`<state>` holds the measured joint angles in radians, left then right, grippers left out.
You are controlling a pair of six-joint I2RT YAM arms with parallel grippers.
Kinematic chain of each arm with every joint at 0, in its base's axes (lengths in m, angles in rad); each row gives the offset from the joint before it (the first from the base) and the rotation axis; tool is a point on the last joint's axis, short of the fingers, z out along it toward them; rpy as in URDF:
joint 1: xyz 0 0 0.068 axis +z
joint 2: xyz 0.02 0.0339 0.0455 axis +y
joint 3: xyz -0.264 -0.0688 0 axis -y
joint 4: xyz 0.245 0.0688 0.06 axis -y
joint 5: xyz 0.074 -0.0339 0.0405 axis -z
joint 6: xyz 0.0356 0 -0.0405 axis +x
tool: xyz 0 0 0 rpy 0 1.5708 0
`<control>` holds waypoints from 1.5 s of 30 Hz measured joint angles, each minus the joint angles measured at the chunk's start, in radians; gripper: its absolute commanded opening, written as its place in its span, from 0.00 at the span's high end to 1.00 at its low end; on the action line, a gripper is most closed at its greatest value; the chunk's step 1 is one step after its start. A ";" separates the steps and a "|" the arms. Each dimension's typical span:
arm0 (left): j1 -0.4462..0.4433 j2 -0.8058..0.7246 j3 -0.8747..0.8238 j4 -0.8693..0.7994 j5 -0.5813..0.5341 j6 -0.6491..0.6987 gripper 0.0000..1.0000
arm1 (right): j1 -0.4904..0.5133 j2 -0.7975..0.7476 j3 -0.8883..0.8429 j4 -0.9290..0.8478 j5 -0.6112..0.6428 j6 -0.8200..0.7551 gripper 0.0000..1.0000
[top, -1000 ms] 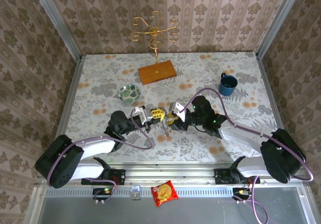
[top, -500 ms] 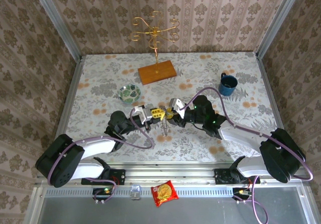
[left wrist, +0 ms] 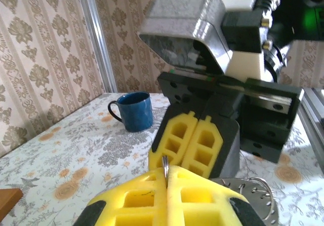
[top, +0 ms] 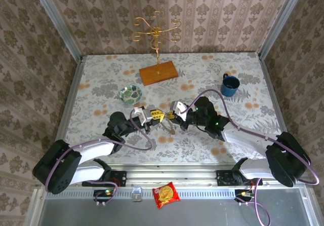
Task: Put the keys on the keyring
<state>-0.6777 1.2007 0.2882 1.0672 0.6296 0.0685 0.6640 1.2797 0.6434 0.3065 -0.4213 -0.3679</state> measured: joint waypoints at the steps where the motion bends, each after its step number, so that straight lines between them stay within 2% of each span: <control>1: 0.000 -0.010 0.000 -0.016 0.004 0.007 1.00 | 0.000 -0.004 0.007 -0.014 0.000 -0.006 1.00; 15: 0.005 -0.084 0.035 -0.269 0.021 0.138 1.00 | 0.005 -0.037 0.117 -0.256 -0.004 -0.104 1.00; 16: 0.005 -0.084 0.037 -0.277 0.021 0.141 0.97 | 0.005 -0.040 0.119 -0.267 -0.004 -0.105 1.00; 18: 0.005 -0.084 0.042 -0.283 0.021 0.150 0.79 | 0.006 -0.046 0.124 -0.290 -0.004 -0.109 1.00; 20: 0.005 -0.084 0.042 -0.288 0.020 0.159 0.67 | 0.008 -0.053 0.132 -0.310 0.003 -0.117 1.00; 25: 0.005 -0.114 0.034 -0.288 -0.017 0.151 0.54 | 0.011 -0.077 0.148 -0.372 0.032 -0.132 1.00; 29: 0.012 -0.198 -0.002 -0.278 -0.071 0.135 0.40 | 0.015 -0.103 0.149 -0.418 0.057 -0.138 1.00; 34: 0.050 -0.396 -0.061 -0.290 -0.241 0.080 0.28 | 0.046 -0.097 0.176 -0.472 0.099 -0.150 1.00; 40: 0.158 -0.685 -0.043 -0.500 -0.549 -0.050 0.14 | 0.175 -0.014 0.250 -0.448 0.115 -0.134 1.00; 45: 0.274 -0.813 -0.021 -0.657 -0.768 -0.185 0.13 | 0.252 0.100 0.277 -0.281 0.093 -0.035 1.00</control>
<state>-0.4038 0.3878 0.2676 0.4107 -0.1379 -0.1162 0.9157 1.3796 0.9203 0.0257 -0.3286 -0.4030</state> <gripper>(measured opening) 0.875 0.058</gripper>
